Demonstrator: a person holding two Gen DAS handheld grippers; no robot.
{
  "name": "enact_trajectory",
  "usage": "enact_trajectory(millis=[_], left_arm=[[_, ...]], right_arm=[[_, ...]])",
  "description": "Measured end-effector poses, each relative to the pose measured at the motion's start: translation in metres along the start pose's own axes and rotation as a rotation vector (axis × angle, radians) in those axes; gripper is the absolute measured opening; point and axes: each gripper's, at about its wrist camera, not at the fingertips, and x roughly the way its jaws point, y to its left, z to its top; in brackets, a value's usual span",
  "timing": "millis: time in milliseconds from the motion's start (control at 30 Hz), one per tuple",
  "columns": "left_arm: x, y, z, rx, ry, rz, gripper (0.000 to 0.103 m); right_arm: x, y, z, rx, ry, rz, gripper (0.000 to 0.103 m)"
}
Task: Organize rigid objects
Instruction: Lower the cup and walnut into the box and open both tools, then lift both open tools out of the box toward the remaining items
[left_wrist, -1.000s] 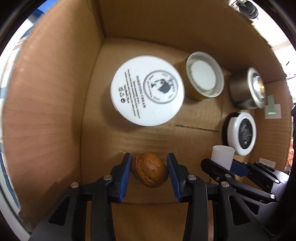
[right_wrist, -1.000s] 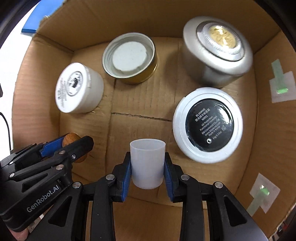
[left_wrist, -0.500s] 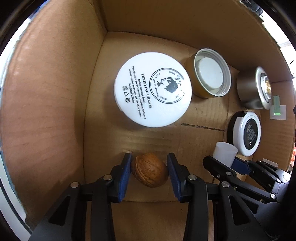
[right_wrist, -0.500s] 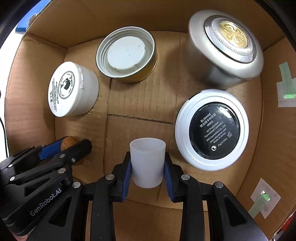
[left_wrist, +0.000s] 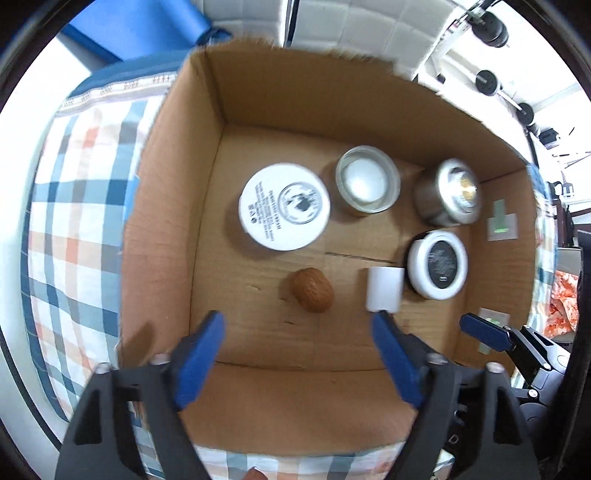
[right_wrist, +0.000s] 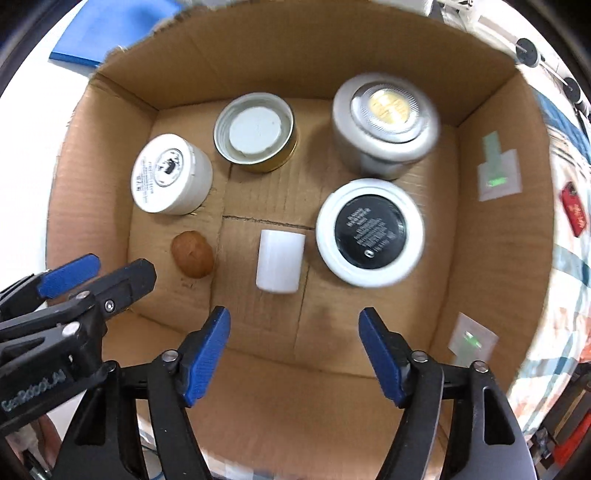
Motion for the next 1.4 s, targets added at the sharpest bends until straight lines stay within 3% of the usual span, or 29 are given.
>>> enact_trajectory(millis=[100,300,467,667,800,933,1200,1400], left_arm=[[-0.014,-0.009,-0.013,0.01,-0.031,0.028,0.103],[-0.042,-0.025,-0.038,0.032,-0.091,0.024,0.103],[-0.075,-0.043,-0.049,0.072,-0.14,0.045,0.103],[-0.097,-0.072,-0.057,0.096,-0.184,0.041,0.103],[-0.108,-0.102,-0.055,0.127,-0.216,0.051,0.103],[-0.106,-0.151,-0.043,0.193,-0.219,0.033,0.103],[-0.071,-0.274,0.004,0.337,-0.214,0.007,0.103],[-0.019,-0.329,0.057,0.302,-0.134,0.018,0.103]], right_arm=[[-0.017,-0.006,-0.01,0.01,-0.03,-0.008,0.097],[-0.054,-0.023,-0.03,0.026,-0.078,-0.009,0.103],[-0.1,-0.032,-0.054,0.004,-0.118,0.01,0.103],[-0.124,-0.046,-0.065,0.002,-0.145,0.067,0.103],[-0.141,-0.076,-0.072,0.033,-0.161,0.095,0.103],[-0.152,-0.119,-0.074,0.084,-0.18,0.077,0.103],[-0.172,-0.245,-0.058,0.237,-0.231,0.003,0.103],[-0.157,-0.314,-0.01,0.202,-0.242,-0.087,0.103]])
